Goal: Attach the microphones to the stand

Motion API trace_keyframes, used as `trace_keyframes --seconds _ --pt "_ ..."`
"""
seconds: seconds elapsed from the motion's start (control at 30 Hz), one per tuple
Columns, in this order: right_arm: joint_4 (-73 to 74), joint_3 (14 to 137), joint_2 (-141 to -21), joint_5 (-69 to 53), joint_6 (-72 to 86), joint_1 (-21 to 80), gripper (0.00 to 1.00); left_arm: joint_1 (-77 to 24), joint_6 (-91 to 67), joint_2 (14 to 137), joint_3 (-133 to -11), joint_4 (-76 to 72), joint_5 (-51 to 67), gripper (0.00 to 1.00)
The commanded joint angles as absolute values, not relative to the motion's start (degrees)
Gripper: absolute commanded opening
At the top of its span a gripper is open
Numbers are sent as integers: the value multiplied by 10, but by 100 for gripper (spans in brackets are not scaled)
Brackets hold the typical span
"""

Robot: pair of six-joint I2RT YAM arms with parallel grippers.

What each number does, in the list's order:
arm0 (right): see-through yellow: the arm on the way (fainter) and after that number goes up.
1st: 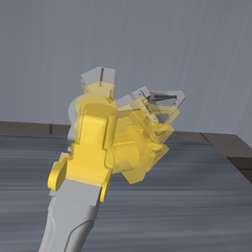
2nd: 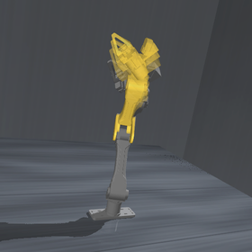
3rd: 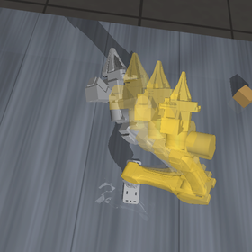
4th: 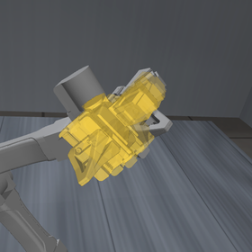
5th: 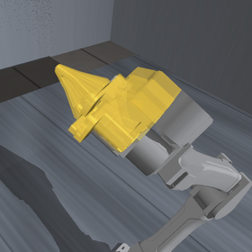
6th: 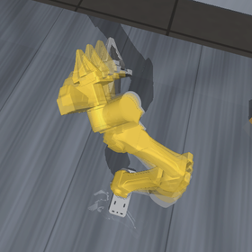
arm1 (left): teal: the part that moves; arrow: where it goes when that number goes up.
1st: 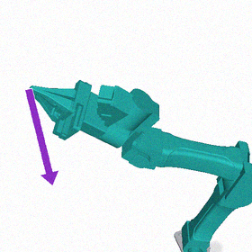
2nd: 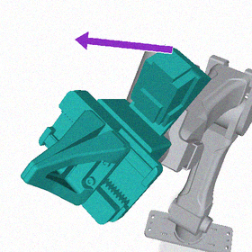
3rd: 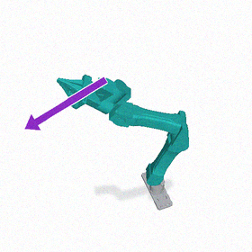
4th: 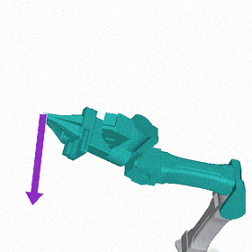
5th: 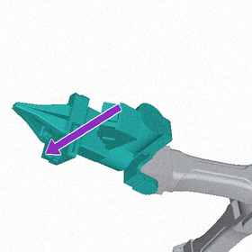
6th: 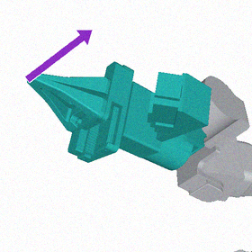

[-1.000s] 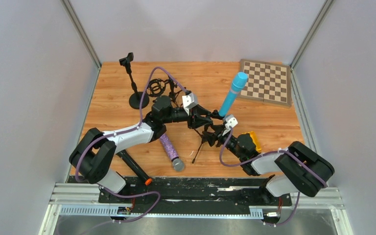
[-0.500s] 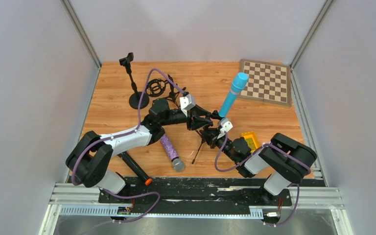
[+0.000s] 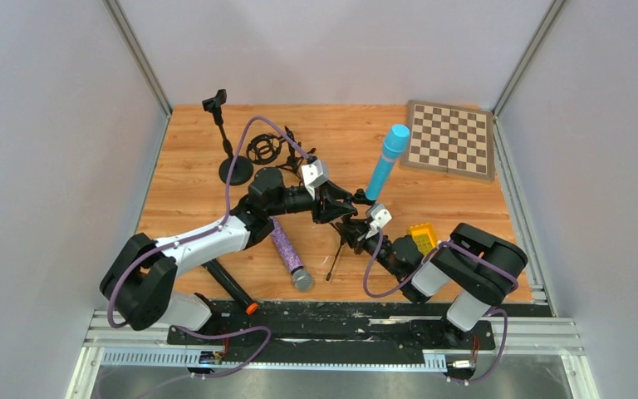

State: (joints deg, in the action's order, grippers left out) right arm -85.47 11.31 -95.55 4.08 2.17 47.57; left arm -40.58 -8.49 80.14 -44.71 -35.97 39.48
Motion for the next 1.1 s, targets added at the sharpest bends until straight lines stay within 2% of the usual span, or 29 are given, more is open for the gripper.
trace_keyframes --seconds 0.0,0.67,1.07 --pt "-923 98 -976 104 36 466 0 -411 -99 715 -499 -466 415 0" --pt "-929 92 -985 117 40 469 0 -410 -110 677 -531 -478 394 0" --pt "-932 90 -998 126 55 469 0 -410 -23 643 -561 -385 372 0"
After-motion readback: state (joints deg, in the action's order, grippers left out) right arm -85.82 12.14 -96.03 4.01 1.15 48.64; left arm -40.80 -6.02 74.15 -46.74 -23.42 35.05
